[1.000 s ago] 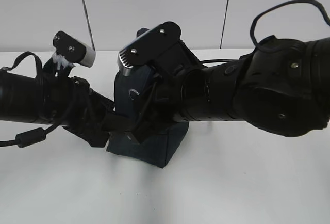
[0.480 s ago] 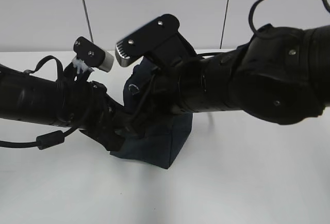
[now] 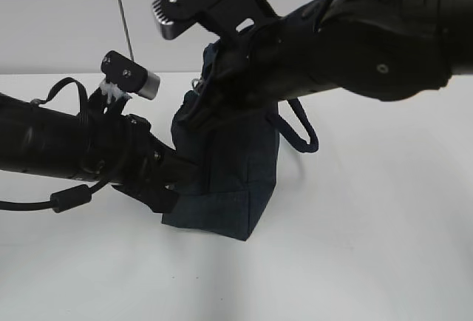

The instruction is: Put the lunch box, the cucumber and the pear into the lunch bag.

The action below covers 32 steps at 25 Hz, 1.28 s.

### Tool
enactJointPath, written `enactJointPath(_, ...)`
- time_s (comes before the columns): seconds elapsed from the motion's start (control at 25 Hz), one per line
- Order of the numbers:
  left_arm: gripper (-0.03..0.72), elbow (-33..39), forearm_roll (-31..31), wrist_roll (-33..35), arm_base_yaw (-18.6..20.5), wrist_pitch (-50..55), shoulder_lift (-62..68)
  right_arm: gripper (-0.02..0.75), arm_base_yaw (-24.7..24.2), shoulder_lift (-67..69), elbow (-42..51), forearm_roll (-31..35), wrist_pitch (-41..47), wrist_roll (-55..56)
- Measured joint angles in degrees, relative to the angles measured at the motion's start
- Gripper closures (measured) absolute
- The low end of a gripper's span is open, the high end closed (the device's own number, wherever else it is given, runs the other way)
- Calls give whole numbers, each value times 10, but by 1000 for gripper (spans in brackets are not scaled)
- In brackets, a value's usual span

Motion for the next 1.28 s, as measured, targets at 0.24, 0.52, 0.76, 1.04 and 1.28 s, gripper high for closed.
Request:
enactJointPath(0.24, 691, 35, -7, -2, -1, -1, -27, 732, -66, 20, -41, 8, -2, 18)
enactJointPath(0.52, 691, 70, -11, -4, -2, 6, -52, 732, -89, 67, -107, 8, -5, 20)
enactJointPath(0.76, 692, 98, -14, -14, -2, 12, -78, 732, -114, 148, -179, 24, 0, 20)
enactJointPath(1.04, 692, 120, -23, -56, -1, -24, -113, 732, -143, 192, -220, 83, 31, 20)
enactJointPath(1.28, 691, 125, -26, -76, 32, -91, -134, 732, -146, 189, -220, 101, 60, 20)
